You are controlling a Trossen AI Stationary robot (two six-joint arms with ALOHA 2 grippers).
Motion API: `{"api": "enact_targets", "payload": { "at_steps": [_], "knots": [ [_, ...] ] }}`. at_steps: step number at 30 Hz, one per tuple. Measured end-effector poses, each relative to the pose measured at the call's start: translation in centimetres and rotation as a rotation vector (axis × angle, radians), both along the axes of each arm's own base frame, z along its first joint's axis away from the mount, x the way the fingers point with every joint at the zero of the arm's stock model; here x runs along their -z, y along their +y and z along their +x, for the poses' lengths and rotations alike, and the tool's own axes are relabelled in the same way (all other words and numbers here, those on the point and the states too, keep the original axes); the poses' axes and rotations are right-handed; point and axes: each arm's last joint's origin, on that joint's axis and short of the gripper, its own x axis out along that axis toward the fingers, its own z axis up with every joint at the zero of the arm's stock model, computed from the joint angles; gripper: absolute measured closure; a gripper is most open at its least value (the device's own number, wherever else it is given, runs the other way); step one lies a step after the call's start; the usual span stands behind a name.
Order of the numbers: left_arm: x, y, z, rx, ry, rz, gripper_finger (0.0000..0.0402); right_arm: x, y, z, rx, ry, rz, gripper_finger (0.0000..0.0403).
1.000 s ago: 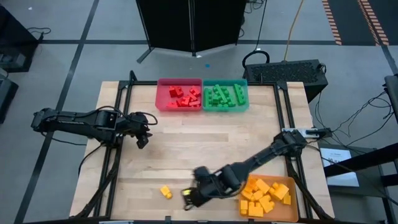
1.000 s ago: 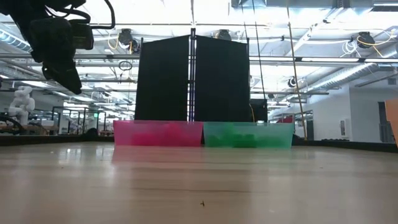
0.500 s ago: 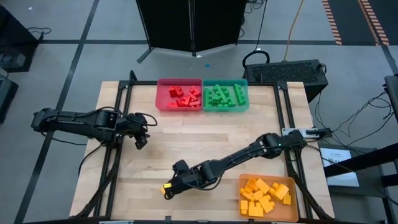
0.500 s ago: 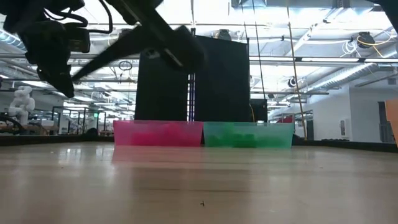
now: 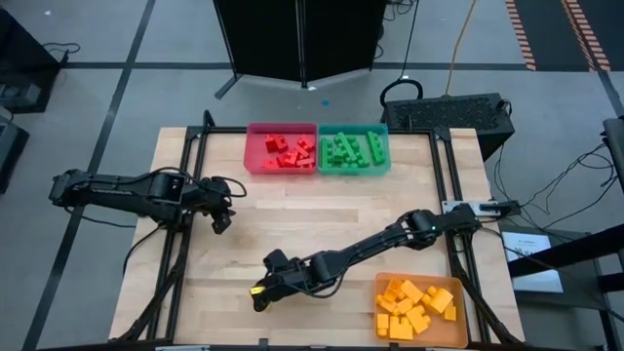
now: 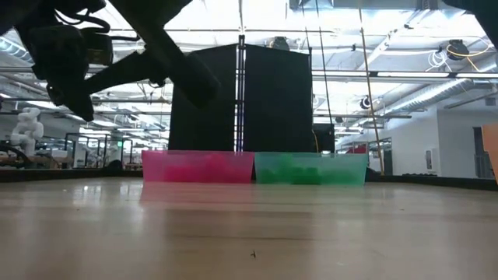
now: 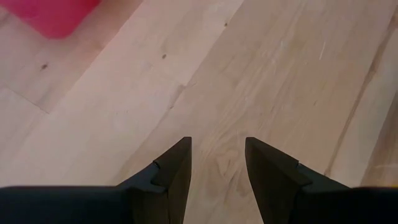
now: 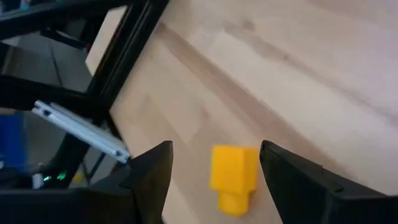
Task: Sort blocks
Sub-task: Move the yellow game piece to the center
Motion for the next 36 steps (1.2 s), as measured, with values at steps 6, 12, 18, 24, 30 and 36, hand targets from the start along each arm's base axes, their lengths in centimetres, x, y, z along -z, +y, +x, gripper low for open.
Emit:
{"api": "enact_targets", "payload": {
  "at_steps": [6, 12, 18, 24, 30, 36],
  "knots": [
    [0.0, 0.0, 0.0, -0.01, -0.004, 0.002, 0.0249, -1.3, 0.2, 0.9, -0.008, -0.091, -0.05, 0.0188],
    [0.1, 0.0, 0.1, -0.024, 0.002, -0.007, 0.0249, -4.8, -0.1, 2.8, -0.045, -0.352, -0.066, 0.0205],
    [0.1, 0.0, 0.1, -0.025, 0.009, -0.007, 0.0249, -8.4, 0.0, 3.4, -0.081, -0.681, -0.037, 0.0207],
    [0.1, 0.0, 0.1, -0.024, 0.012, -0.008, 0.0249, -8.4, 0.8, 2.6, -0.125, -0.558, -0.213, 0.0219],
    [0.1, 0.0, 0.1, -0.024, 0.01, -0.008, 0.0249, -7.1, 1.7, 1.7, -0.168, -0.376, -0.303, 0.025],
    [0.1, 0.0, 0.1, -0.024, 0.01, -0.008, 0.0249, -5.5, 2.1, 1.5, -0.199, -0.284, -0.325, 0.0255]
  ]
}}
